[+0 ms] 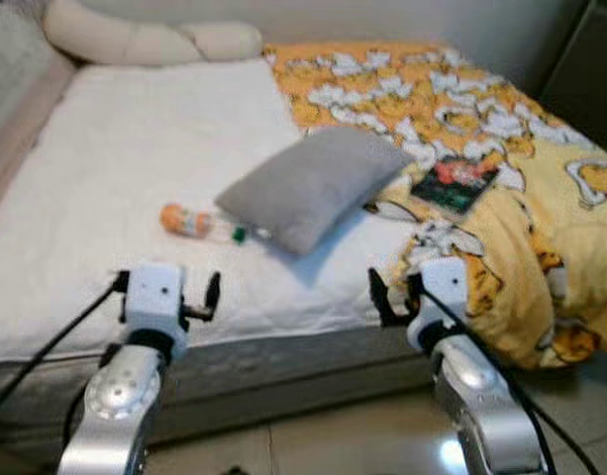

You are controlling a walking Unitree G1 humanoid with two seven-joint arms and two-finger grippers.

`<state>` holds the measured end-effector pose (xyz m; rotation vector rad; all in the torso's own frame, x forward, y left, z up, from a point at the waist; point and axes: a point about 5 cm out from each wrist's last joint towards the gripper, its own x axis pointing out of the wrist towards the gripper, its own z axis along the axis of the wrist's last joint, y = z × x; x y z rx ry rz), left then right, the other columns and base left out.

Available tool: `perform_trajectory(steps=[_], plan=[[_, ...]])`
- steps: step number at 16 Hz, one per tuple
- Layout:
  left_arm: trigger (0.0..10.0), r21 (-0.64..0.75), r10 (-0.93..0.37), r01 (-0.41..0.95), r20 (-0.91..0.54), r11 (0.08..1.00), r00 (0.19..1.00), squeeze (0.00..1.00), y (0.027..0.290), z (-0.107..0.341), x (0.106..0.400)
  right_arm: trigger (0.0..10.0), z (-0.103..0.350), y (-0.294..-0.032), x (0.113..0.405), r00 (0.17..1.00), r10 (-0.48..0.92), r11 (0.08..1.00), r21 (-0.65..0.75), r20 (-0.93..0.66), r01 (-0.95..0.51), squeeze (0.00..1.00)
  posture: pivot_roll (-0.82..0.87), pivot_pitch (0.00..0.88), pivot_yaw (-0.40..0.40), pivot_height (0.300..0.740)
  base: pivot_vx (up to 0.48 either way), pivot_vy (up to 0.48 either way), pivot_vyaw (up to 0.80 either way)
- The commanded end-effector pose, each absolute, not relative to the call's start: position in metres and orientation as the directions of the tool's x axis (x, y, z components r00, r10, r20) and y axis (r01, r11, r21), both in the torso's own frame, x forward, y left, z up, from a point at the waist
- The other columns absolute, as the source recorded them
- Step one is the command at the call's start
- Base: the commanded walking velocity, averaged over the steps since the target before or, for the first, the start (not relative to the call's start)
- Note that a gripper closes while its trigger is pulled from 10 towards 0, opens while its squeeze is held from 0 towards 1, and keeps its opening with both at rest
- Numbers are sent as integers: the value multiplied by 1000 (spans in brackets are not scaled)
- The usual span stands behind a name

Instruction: Clean up the room

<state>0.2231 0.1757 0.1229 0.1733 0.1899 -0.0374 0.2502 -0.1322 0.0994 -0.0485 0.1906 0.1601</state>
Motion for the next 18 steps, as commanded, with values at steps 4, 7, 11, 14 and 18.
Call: perform_trajectory(steps=[4, 7, 11, 14, 18], plan=[[10000, 169, -37, 67, -176, 983, 984, 1000, 170, 127, 224, 10000, 99, -141, 251, 971, 129, 989, -41, -201, -140, 0, 36, 0, 0, 740, 0, 368, 0], [10000, 151, -47, 70, -152, 986, 987, 1000, 168, 130, 224, 10000, 99, -141, 251, 971, 131, 989, -48, -198, -143, 0, 38, 0, -3, 740, 0, 115, 0], [10000, 168, -38, 62, -143, 984, 989, 878, 167, 131, 227, 10000, 103, -142, 258, 970, 158, 983, -62, -184, -172, 0, 38, 0, -8, 740, 64, 0, 0], [10000, 165, -39, 61, -136, 984, 990, 890, 166, 132, 230, 10000, 105, -142, 261, 966, 184, 976, -86, -179, -202, 0, 38, 0, -11, 740, 325, 0, 0], [10000, 172, -46, 69, -132, 983, 990, 890, 165, 133, 231, 10000, 105, -144, 261, 968, 176, 976, -94, -177, -194, 0, 35, 0, -7, 740, 336, 0, 600]])
